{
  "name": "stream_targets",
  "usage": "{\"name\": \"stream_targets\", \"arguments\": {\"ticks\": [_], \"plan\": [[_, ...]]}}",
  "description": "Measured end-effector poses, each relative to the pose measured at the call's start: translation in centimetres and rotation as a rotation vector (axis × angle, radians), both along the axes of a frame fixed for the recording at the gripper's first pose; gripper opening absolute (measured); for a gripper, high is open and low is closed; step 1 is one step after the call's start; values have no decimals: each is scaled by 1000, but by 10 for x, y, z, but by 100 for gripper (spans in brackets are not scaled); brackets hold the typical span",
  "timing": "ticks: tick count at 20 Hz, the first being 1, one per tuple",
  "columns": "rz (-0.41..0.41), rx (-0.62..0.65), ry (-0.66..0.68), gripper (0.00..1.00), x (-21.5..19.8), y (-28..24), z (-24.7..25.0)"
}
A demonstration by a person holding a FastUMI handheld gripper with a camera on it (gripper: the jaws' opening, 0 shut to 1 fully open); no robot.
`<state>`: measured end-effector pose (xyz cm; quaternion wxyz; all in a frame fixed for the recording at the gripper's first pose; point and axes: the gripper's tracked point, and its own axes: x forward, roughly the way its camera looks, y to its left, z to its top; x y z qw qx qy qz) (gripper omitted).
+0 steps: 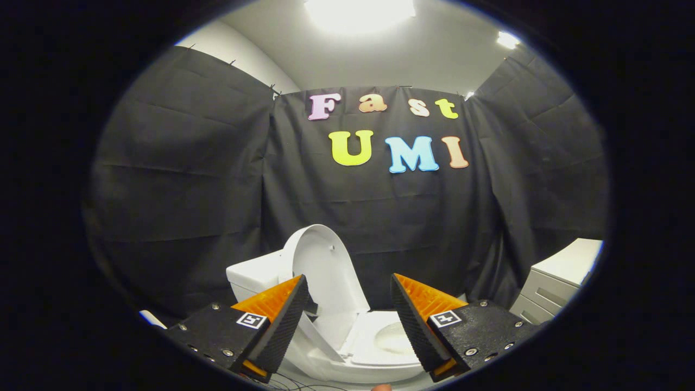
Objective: Open the toilet lid.
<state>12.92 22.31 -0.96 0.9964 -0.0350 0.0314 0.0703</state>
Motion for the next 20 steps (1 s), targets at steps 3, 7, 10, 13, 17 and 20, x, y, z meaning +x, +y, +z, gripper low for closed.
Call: {"name": "stream_targets", "arguments": {"ticks": [3,7,10,13,17,20], "plan": [[-30,-4,-11,93,-2,-30,6],[-58,-23,-7,93,-4,-61,8],[-62,-41,2,93,-9,-78,12],[-64,-38,2,93,-21,-95,21],[-75,-36,-21,93,-36,-119,34],[-94,-24,-8,93,-46,-138,32]]}}
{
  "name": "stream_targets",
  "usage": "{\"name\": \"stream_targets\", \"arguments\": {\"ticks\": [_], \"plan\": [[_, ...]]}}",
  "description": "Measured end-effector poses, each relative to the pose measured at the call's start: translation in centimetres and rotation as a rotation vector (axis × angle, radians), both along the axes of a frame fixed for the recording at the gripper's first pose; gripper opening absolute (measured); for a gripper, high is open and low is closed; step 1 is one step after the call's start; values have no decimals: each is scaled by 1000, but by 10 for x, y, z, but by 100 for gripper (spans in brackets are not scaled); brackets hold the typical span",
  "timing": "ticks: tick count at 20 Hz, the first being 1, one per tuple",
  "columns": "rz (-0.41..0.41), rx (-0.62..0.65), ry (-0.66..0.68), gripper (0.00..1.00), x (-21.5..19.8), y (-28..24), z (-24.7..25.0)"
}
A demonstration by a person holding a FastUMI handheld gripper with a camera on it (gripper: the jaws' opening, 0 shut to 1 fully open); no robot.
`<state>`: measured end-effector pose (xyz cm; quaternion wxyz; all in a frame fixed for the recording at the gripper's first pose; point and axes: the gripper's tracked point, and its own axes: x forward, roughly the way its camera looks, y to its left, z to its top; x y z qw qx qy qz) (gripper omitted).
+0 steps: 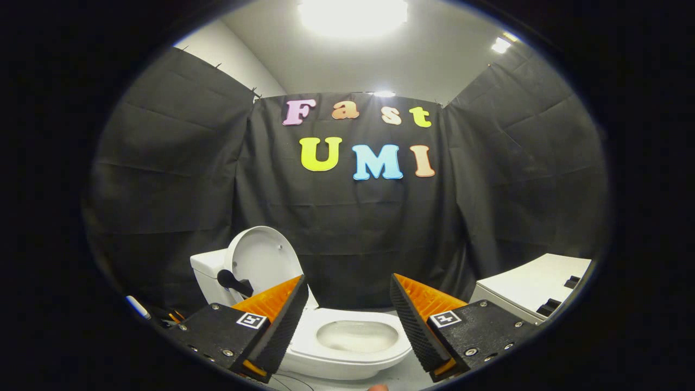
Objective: Open the toilet lid.
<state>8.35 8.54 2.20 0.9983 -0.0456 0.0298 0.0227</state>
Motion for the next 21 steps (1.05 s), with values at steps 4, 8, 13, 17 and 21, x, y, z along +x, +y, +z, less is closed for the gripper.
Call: {"name": "stream_targets", "arguments": {"ticks": [4,8,13,17,21], "plan": [[-27,21,9,93,-6,-16,0],[-29,36,48,93,-7,-20,-8],[-12,82,35,93,-15,-24,6],[-19,75,9,93,-17,-30,15],[-14,87,9,93,-19,-24,16]]}}
